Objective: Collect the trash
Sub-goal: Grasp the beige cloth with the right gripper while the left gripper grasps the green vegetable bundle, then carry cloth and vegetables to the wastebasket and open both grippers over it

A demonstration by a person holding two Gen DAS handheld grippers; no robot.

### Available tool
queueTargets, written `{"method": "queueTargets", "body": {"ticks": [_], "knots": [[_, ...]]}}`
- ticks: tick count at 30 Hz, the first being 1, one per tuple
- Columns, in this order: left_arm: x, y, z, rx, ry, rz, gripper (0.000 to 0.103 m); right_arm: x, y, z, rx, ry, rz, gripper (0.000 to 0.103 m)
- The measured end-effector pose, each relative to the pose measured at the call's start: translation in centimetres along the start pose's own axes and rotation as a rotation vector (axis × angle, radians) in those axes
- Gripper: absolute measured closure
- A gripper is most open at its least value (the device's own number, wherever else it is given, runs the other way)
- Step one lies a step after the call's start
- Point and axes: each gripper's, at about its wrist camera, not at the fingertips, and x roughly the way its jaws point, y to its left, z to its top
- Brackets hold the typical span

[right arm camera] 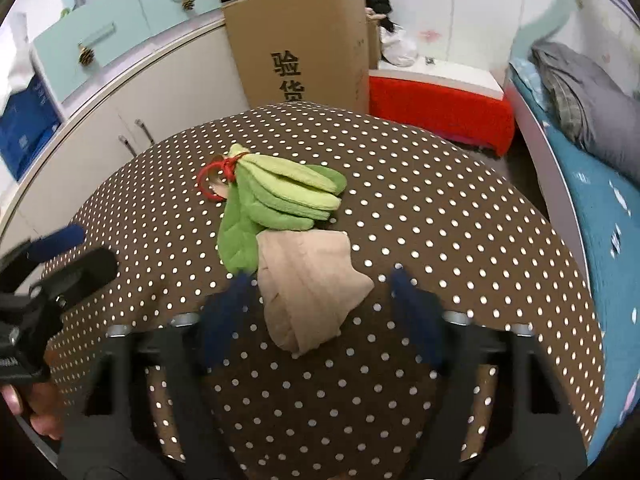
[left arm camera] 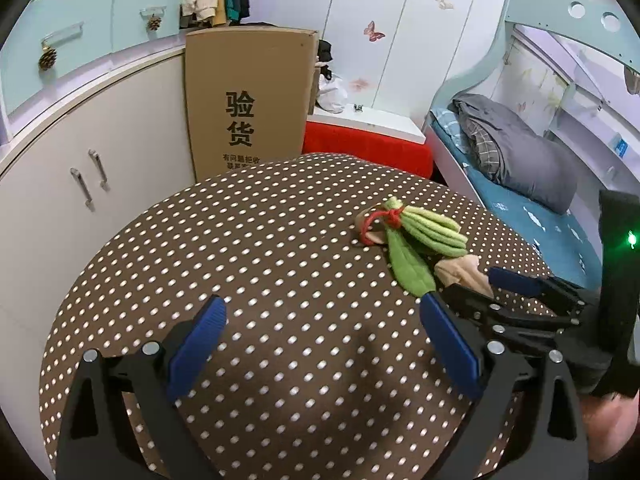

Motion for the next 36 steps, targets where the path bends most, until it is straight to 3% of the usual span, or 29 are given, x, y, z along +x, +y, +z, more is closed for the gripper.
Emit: {"method": "queueTargets", "body": {"ticks": [1,5,17,18,19,20,21,24,36], "knots": [[0.4,-0.5,0.3,0.007,0.002,-0.002,0.008,-0.1,-0.1,0.0,0.0,-0.003,0.015,0.071],[1.7,-2.3,1.3,0.029,0.002,-0.023,0.008,-1.1,-1.5,-0.4,0.032,-0.027,0.045,0.075],[8.1,-7.3,4.3,0.108,0.059,-0.043,0.01,-6.4,-8.2,-2.1,0.191,-0.109,0.018,0.076],[8.4,-7.5,4.3,0.11,0.061,-0.06,0.037,-6.8,-8.6,-2.4,0.203,-0.114,0.014,0.076],[8.9,-7.7,4.2,0.113,0.083,-0.082,0.053,-7.1,-9.0,-2.7,0.214,-0.118,0.014,0.076],[8.7,-8.0,4.2,0.126,0.074,-0.077,0.06,-7.4,-9.1,-3.0,0.22,-0.121,0.013,0.076],[8.4,-8.2,4.2,0.127,0.085,-0.107,0.077,-7.8,-9.4,-3.3,0.23,-0.125,0.011,0.076],[6.7,-8.5,3.6,0.145,0.07,-0.128,0.086,-8.9,-10.1,-3.9,0.256,-0.14,0.01,0.076],[-3.4,-11.3,0.5,0.207,-0.045,-0.246,0.087,-15.3,-11.9,-5.7,0.314,-0.249,-0.007,0.076]]}}
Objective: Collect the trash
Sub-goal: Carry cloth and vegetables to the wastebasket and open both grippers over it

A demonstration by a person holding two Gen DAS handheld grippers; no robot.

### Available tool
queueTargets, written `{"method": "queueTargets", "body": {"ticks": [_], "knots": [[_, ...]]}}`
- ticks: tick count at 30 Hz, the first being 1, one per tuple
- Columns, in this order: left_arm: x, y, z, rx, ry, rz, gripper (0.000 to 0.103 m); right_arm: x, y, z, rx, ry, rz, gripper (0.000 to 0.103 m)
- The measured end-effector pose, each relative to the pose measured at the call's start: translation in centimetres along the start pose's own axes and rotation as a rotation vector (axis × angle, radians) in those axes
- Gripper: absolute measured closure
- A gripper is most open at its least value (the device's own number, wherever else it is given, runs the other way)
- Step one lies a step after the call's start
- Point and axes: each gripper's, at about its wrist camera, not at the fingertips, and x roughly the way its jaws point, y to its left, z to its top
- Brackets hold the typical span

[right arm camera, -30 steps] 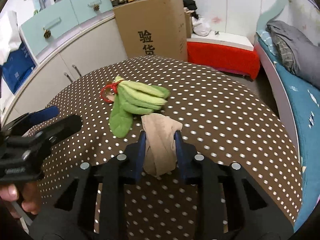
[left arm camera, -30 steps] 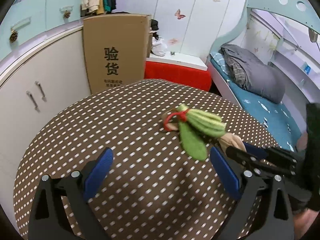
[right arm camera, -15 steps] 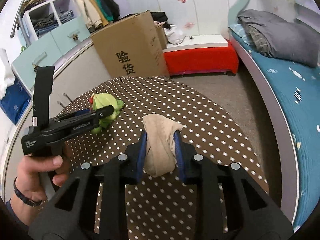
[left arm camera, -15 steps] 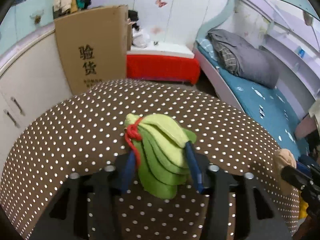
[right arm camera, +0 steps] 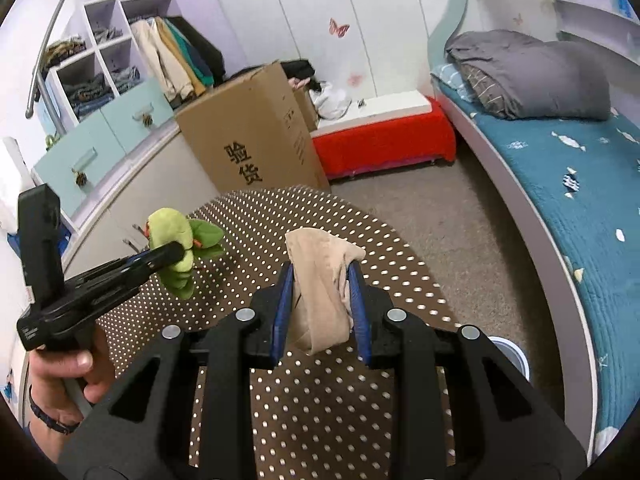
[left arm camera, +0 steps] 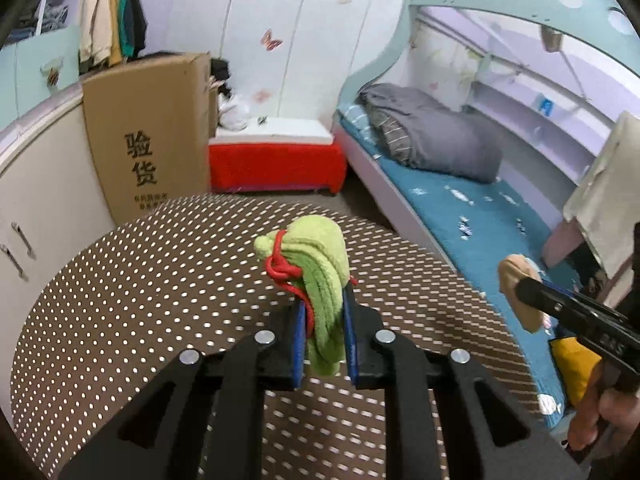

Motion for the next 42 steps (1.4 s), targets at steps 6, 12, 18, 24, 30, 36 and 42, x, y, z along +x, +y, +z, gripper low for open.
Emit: {"method": "queueTargets", "body": {"ticks": [6,12,18,24,30,36,42], "knots": [[-3.0,-4.9,0.1,0.066,-0.044,-0.076,0.087,-4.1,-2.1,0.3,0.023,-0.066,-0.031,0.076],[-4.0,-10.5,-0.1,0.141,-0.054,-0.166,0.087,-8.3,-5.5,0.1,0.069,-0.132,-0.075,0.076],[-3.6,-14.9,0.0,0.208,-0.045,-0.235,0.087,-12.0,-9.9,-0.5,0.136,-0.183,-0.138,0.076],[-2.4,-19.8,-0.3,0.271,-0.012,-0.309,0.087,-14.4,-14.5,-1.4,0.224,-0.214,-0.2,0.076],[0.2,-24.1,-1.2,0.331,0.066,-0.357,0.087,-14.7,-18.8,-3.0,0.314,-0.202,-0.232,0.076],[4.5,-27.7,-2.7,0.381,0.195,-0.374,0.087,-12.3,-22.0,-4.8,0.406,-0.138,-0.22,0.076],[10.0,-30.5,-5.3,0.434,0.339,-0.341,0.087,-9.1,-25.1,-6.7,0.474,-0.054,-0.205,0.076]]}}
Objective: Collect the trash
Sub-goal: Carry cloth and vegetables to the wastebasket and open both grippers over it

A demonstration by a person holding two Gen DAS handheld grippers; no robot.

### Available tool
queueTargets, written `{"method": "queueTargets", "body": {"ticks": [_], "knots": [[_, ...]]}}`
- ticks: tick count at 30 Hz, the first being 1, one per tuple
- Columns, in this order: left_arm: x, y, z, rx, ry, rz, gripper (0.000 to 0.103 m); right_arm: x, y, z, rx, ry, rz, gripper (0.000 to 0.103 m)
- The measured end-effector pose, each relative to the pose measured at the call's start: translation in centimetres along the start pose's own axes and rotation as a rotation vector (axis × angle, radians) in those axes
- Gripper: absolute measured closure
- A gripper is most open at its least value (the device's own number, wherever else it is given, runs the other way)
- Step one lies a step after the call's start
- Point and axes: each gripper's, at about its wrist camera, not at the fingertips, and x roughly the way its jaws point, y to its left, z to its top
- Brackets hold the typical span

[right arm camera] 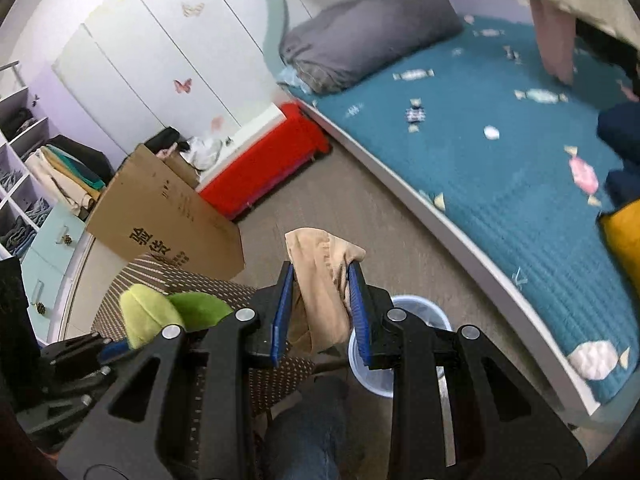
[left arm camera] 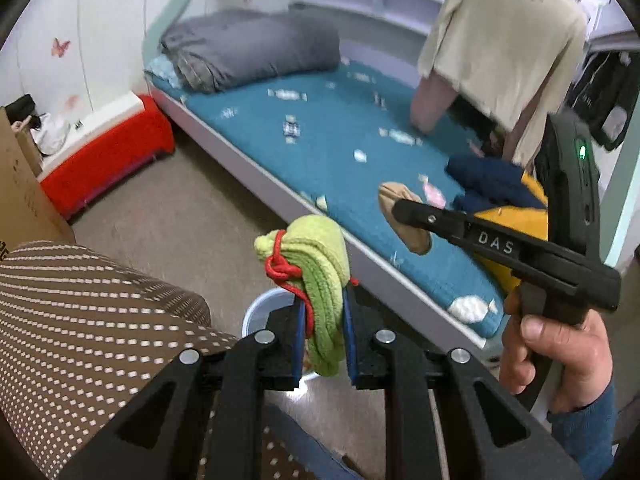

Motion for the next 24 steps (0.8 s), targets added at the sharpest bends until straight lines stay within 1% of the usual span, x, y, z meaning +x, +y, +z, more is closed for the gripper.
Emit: {"method": "queueTargets", "body": {"ticks": [3,10,13,14,15,16,17,18,19,21,23,24], "knots": [[2.8,0.0,0.2,0.003,0.067,0.0,0.087,1.9,-1.3,-0.4,0.038,0.043,0.002,0.076],[7.6,0.4,0.5,0.026,0.187,0.002,0.086,6.3,-3.9,-0.7,0.101,0.135,-0.008,0.076],[9.5,0.6,0.7,0.046,0.239,0.012,0.08,8.1,-4.5,-1.0,0.12,0.174,-0.01,0.073],[9.9,0.6,0.6,0.049,0.254,0.014,0.073,8.7,-4.6,-1.1,0.126,0.186,-0.014,0.073],[10.2,0.7,0.7,0.044,0.272,0.006,0.061,9.4,-4.9,-1.2,0.14,0.202,-0.01,0.07],[10.4,0.9,1.0,0.038,0.277,0.005,0.049,10.0,-5.3,-1.4,0.153,0.215,-0.007,0.064],[10.3,1.1,1.3,0.036,0.27,0.027,0.025,10.5,-5.5,-1.5,0.168,0.226,-0.003,0.048],[10.0,1.4,1.6,0.03,0.255,0.055,0.014,11.0,-5.8,-1.6,0.187,0.233,-0.002,0.042],[9.9,1.4,1.7,0.029,0.246,0.064,0.013,11.4,-6.1,-1.7,0.202,0.237,0.0,0.039],[9.7,1.7,1.9,0.028,0.248,0.085,0.013,11.8,-6.5,-1.8,0.238,0.243,-0.002,0.018],[9.3,2.1,1.9,0.009,0.242,0.089,0.013,11.7,-6.7,-1.9,0.264,0.243,-0.009,0.014],[9.0,2.3,1.9,-0.003,0.229,0.08,0.013,11.4,-6.8,-2.0,0.272,0.242,-0.012,0.009]]}}
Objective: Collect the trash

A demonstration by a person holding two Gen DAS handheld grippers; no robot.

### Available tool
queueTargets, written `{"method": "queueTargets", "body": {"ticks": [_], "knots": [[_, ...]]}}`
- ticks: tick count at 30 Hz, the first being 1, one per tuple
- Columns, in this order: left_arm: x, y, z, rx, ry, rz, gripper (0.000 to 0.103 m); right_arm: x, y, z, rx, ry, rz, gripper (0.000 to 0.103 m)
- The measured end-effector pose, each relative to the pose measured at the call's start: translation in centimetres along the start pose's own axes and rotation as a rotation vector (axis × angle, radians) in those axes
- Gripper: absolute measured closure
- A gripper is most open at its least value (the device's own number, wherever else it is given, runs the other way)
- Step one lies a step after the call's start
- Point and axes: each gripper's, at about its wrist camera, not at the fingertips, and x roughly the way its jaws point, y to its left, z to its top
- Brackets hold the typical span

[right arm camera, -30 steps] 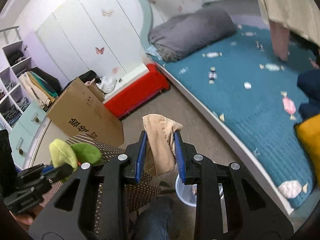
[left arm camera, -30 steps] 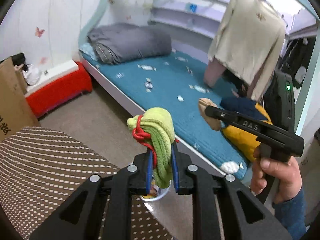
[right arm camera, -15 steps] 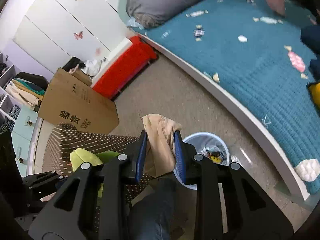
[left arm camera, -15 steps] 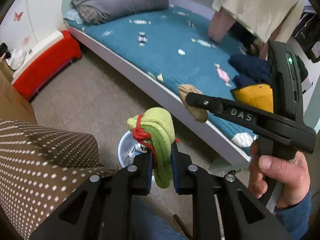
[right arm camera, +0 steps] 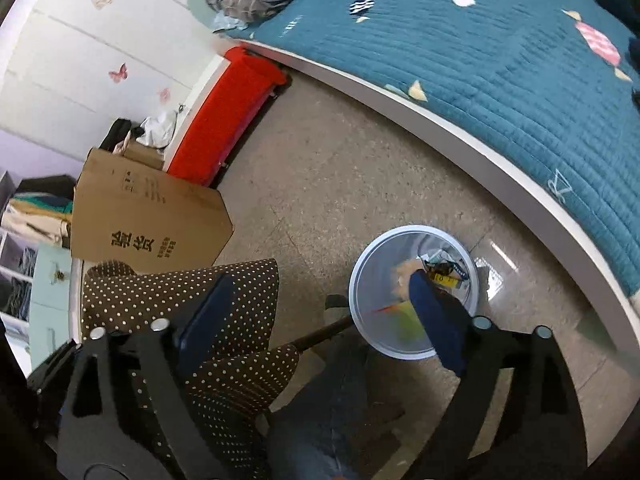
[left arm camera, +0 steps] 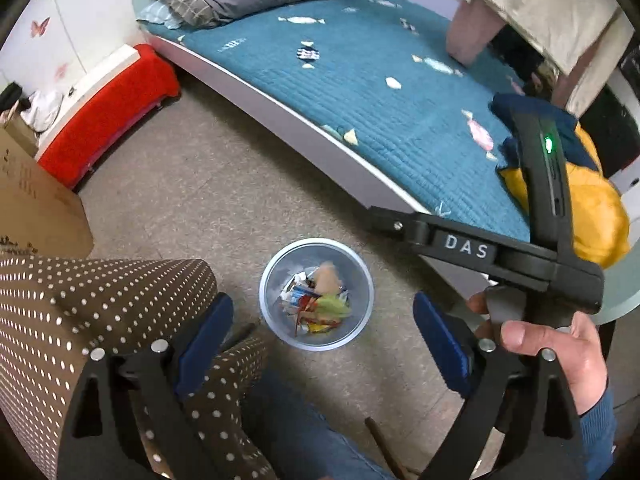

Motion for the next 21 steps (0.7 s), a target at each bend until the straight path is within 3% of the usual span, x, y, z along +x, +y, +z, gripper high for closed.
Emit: {"method": "queueTargets", "body": {"ticks": [7,13,21], "knots": [[-5.2,0.3,-1.9,-0.032,-0.174,0.005,0.012,-3.3,0.6,-1.3,-0.019,-0.058,-0.074,0.006],[-11.4,-0.2,-4.8,-0.036,-0.32,0.064,0.011,-7.6,2.6,-3.1,-0.06,-0.128,-0.065,0.006],[-20.8,0.2,-10.5,-0.113,-0.531,0.164,0.006,-15.3,10.0,-7.0,-0.248,-0.242,-0.051,0.006]]}}
